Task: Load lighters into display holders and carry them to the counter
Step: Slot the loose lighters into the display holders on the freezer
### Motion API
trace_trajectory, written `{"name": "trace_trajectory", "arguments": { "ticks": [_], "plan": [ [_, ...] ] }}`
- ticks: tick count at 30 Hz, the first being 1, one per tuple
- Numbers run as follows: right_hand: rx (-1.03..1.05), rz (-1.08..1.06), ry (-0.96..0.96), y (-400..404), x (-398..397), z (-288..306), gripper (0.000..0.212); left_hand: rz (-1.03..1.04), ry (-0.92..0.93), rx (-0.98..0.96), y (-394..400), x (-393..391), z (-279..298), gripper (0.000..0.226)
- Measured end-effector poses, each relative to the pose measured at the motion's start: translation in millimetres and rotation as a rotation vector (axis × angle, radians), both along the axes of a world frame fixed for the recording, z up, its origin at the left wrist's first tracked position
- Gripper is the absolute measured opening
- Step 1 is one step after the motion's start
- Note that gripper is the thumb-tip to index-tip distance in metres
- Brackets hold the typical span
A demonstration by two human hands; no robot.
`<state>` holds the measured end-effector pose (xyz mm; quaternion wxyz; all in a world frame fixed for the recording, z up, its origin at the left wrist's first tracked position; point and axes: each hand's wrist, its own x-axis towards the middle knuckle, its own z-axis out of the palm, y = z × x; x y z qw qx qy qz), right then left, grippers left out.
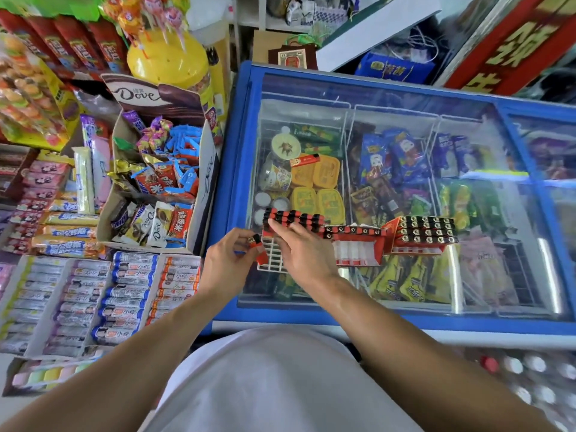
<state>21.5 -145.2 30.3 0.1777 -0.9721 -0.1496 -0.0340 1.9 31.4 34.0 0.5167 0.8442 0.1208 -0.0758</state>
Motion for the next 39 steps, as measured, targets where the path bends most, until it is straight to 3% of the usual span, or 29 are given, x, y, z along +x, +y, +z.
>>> {"name": "trace_trajectory", "arguments": {
  "ticks": [3, 5, 9, 14, 18, 22, 24, 29, 33, 39],
  "plan": [
    [0.256, -0.007, 0.187, -23, -13, 13, 0.045, -0.033, -0.006, -0.034, -14, 3, 16, 0.019],
    [0.296, 0.018, 0.284, -40, -23, 18, 0.052, -0.111, -0.047, -0.046, -32, 7, 27, 0.021],
    [0.375, -0.12, 0.273, -77, -37, 27, 0.061, -0.298, -0.091, -0.103, -74, 12, 40, 0.023],
    [0.349, -0.247, 0.169, -123, -55, 26, 0.041, -0.542, -0.133, -0.096, -111, 7, 31, 0.031],
    [0.298, -0.54, 0.173, -177, -60, 14, 0.03, -0.889, -0.089, 0.395, -108, 6, 6, 0.056],
    [0.155, -0.511, 0.189, -214, -56, 11, 0.02, -1.174, -0.241, 0.773, -101, 0, -22, 0.072],
    [0.128, -0.485, 0.184, -222, -51, 6, 0.02, -1.184, -0.254, 0.796, -101, -4, -27, 0.075],
    [0.139, -0.459, 0.136, -225, -44, 1, 0.021, -1.055, -0.323, 0.614, -92, -8, -31, 0.065],
    [0.136, -0.455, 0.12, -225, -43, 2, 0.024, -0.953, -0.26, 0.553, -72, -13, -36, 0.061],
    [0.115, -0.444, 0.159, -227, -35, 5, 0.025, -0.855, -0.195, 0.617, -41, -17, -54, 0.067]
  ]
}}
